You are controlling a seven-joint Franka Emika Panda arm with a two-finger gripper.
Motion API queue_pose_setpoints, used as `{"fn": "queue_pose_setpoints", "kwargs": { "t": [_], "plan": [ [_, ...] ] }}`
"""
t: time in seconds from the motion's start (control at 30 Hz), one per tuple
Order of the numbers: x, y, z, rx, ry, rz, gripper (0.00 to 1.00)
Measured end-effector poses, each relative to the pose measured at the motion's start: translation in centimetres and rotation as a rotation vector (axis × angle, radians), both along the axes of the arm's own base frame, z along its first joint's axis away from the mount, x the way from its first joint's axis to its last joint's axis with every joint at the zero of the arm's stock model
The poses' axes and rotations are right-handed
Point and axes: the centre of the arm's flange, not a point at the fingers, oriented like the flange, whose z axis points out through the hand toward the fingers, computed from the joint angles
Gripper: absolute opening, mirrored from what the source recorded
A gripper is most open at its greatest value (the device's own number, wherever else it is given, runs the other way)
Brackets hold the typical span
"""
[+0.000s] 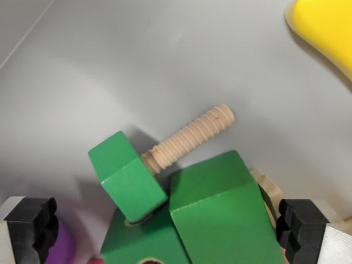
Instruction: Pick an object from the bin
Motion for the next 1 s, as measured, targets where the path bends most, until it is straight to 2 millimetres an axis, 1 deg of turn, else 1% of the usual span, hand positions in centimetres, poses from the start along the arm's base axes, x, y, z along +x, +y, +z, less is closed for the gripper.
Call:
{"fn": "queue_pose_setpoints", "kwargs": {
  "t": [0.07, 0.23, 0.27, 1.0],
  "plan": [
    [0.02, 0.01, -0.4, 0.0, -0.001, 0.0, 1.0],
    [0.28, -0.08, -0.43, 0.001, -0.012, -0.002, 1.0],
    [0.32, -0.1, -0.44, 0.001, -0.014, -0.003, 0.0],
    [0.34, 0.02, -0.6, 0.001, -0.014, -0.001, 0.0]
  ]
}}
